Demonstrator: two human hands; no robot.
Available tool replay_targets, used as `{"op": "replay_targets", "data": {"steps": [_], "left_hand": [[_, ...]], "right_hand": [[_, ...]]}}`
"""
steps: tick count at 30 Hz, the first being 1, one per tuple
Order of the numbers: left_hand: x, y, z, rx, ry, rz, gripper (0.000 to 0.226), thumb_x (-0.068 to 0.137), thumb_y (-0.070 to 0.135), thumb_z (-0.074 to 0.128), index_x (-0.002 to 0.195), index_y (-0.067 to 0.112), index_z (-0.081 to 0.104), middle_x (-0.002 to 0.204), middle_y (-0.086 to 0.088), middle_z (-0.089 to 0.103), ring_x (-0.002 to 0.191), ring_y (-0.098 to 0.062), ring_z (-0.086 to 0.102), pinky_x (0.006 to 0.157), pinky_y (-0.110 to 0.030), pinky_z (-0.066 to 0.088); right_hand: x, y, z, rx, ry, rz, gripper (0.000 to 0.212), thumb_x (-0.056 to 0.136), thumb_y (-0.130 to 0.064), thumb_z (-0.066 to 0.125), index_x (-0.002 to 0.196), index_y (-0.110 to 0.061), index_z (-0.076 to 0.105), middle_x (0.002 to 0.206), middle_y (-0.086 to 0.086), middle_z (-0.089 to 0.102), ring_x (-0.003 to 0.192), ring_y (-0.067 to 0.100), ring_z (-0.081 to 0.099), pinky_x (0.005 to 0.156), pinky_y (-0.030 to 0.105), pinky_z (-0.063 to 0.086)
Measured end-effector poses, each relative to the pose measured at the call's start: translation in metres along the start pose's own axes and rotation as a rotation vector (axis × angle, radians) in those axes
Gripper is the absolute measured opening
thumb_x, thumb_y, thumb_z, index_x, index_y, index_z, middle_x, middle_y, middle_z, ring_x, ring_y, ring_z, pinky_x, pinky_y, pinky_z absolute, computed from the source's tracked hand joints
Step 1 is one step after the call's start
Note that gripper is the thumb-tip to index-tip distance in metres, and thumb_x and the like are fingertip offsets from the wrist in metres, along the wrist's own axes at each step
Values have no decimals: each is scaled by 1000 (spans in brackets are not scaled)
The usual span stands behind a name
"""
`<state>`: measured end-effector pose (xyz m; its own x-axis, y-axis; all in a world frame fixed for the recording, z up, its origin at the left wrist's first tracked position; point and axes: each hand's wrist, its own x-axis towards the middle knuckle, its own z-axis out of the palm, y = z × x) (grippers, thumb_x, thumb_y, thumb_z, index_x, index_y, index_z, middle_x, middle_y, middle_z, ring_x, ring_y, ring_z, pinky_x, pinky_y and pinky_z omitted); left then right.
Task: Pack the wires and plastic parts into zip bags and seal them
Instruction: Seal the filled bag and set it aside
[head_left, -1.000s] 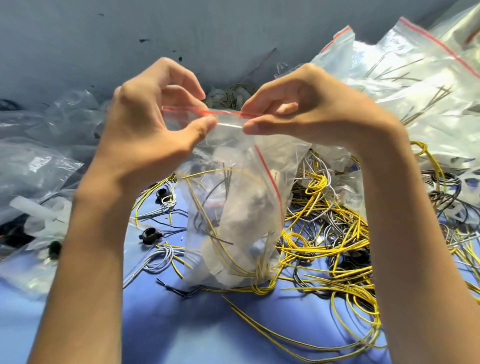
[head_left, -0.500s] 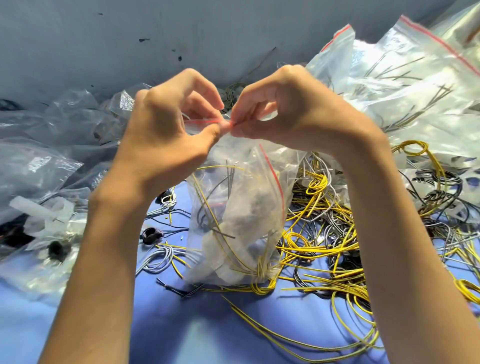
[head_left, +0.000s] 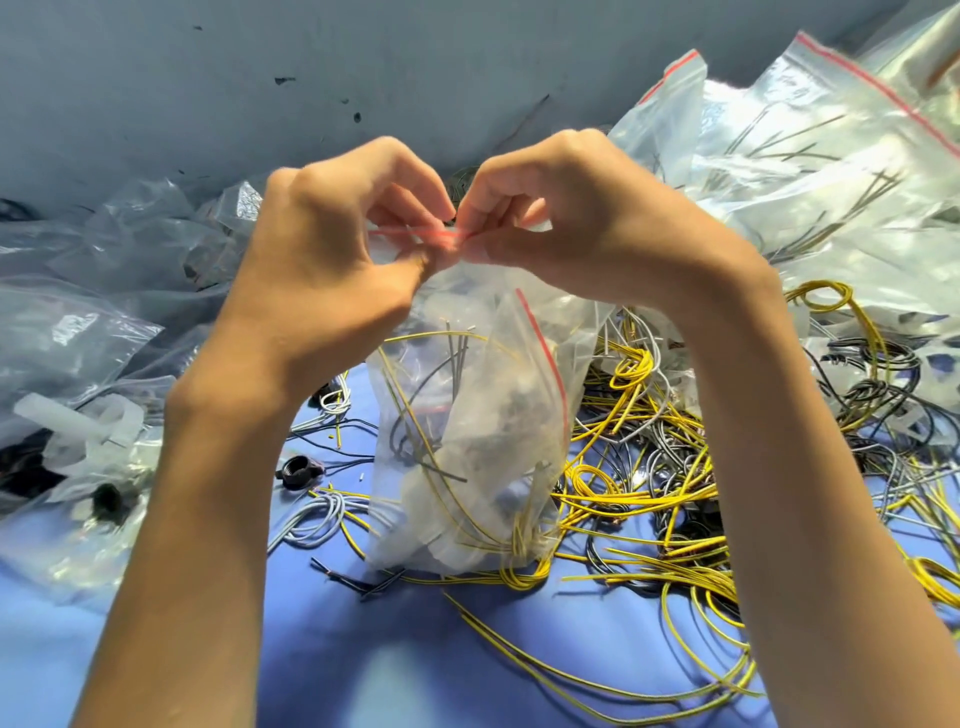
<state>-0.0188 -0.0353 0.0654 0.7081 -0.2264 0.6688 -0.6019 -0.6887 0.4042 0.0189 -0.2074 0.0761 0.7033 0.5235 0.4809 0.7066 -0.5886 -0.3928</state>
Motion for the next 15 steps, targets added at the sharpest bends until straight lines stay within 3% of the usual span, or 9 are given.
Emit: {"op": "replay_targets", "data": {"steps": [5, 8, 11, 15], "left_hand": [[0, 1, 3, 11, -2, -42, 23, 76, 4, 73, 86, 22, 62, 73, 19, 60, 65, 12, 57, 66, -1, 39], [-1, 1, 6, 35, 41, -92, 21, 75, 8, 72, 81, 25, 61, 72, 18, 61, 64, 5, 59, 69, -17, 50], [-1, 4, 8, 23, 59, -126, 17, 71, 11, 67, 76, 25, 57, 75, 10, 67, 69, -10, 65, 71, -32, 55], [2, 5, 8, -5, 103, -173, 20, 70, 18, 72, 76, 28, 55, 76, 15, 64, 71, -4, 66, 76, -26, 55]], "right_hand": [[-4, 0, -3, 8, -30, 14, 5, 80, -18, 72, 85, -21, 73, 70, -13, 64, 67, -1, 55, 73, 22, 49], [-3, -3, -1, -27, -32, 7, 9, 80, -13, 71, 86, -20, 74, 69, -12, 64, 63, -1, 57, 72, 22, 50], [0, -2, 3, -120, -19, 22, 22, 79, -4, 65, 86, -23, 73, 64, -21, 59, 61, -13, 54, 75, 26, 52], [1, -1, 2, -71, 18, 21, 17, 79, -6, 68, 84, -21, 73, 66, -17, 62, 62, -7, 57, 73, 28, 52]]}}
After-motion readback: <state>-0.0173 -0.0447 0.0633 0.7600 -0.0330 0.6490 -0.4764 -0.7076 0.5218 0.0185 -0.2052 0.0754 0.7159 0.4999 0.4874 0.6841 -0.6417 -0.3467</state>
